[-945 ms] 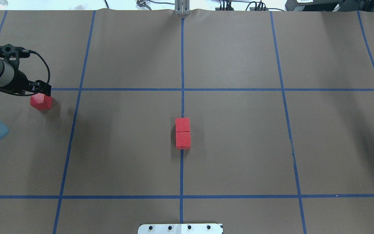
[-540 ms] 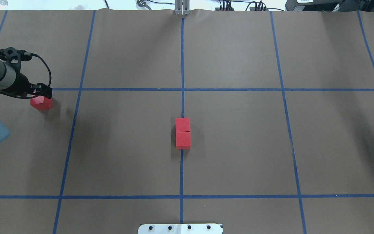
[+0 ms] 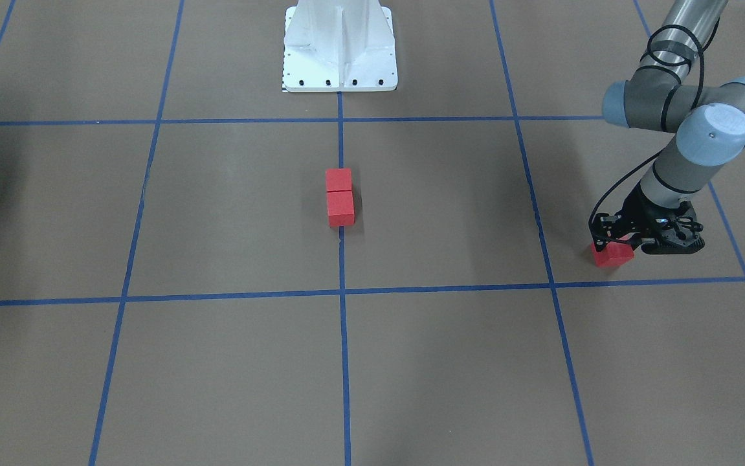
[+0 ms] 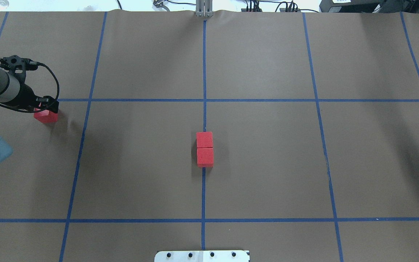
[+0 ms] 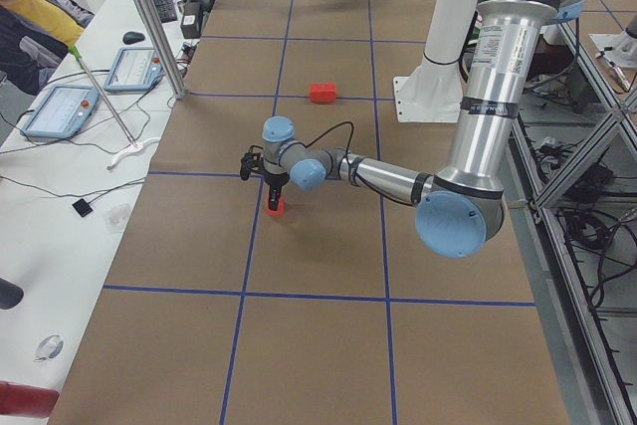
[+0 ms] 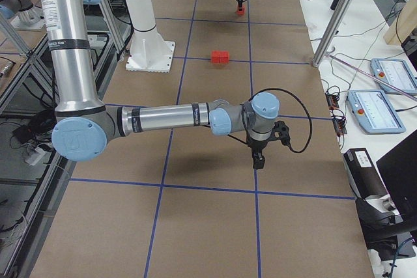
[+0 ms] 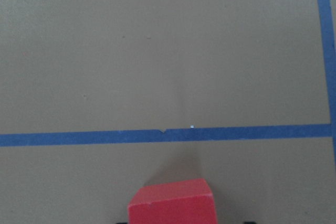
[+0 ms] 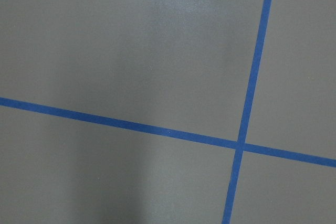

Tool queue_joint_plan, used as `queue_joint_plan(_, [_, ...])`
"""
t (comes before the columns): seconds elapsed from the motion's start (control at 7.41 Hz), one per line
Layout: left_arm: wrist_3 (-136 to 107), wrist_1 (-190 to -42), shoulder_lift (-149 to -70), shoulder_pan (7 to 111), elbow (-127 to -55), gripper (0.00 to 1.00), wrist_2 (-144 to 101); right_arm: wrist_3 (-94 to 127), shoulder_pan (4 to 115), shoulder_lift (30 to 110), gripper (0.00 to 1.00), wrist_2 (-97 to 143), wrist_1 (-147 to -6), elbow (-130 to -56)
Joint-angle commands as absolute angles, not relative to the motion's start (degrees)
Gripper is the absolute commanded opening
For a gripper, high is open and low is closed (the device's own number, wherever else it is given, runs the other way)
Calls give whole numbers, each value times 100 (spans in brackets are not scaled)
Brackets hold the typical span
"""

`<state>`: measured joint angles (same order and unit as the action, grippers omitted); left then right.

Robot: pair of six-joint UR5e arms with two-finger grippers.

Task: Form red blocks into L shape at center
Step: 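Lower the left gripper onto the last red cube and grasp it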

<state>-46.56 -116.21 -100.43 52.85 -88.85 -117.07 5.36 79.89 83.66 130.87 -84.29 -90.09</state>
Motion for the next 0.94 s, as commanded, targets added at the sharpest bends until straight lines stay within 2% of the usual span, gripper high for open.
queue_joint_plan(0.0, [-4632,-11619,-10037,5265,-8851,61,-11707,536,7989,8358,99,13087,-8429,-9009])
queue_joint_plan(0.13, [-4632,-11610,-10037,5265,-8868,41,-11716,536,7989,8350,99,13087,-8429,-9017])
queue_joint_plan(0.27, [-4632,-11567,-10098,5265,-8946,10,-11725,536,7989,8341,100,13087,-8429,-9018])
queue_joint_plan(0.4, [-4623,-11575,-10168,5265,-9121,0,-11690,536,7989,8332,100,13087,-8429,-9009])
queue_joint_plan(0.81, [-4614,-11593,-10931,5221,-9658,0,-11426,536,7989,8350,99,13096,-8429,-9000])
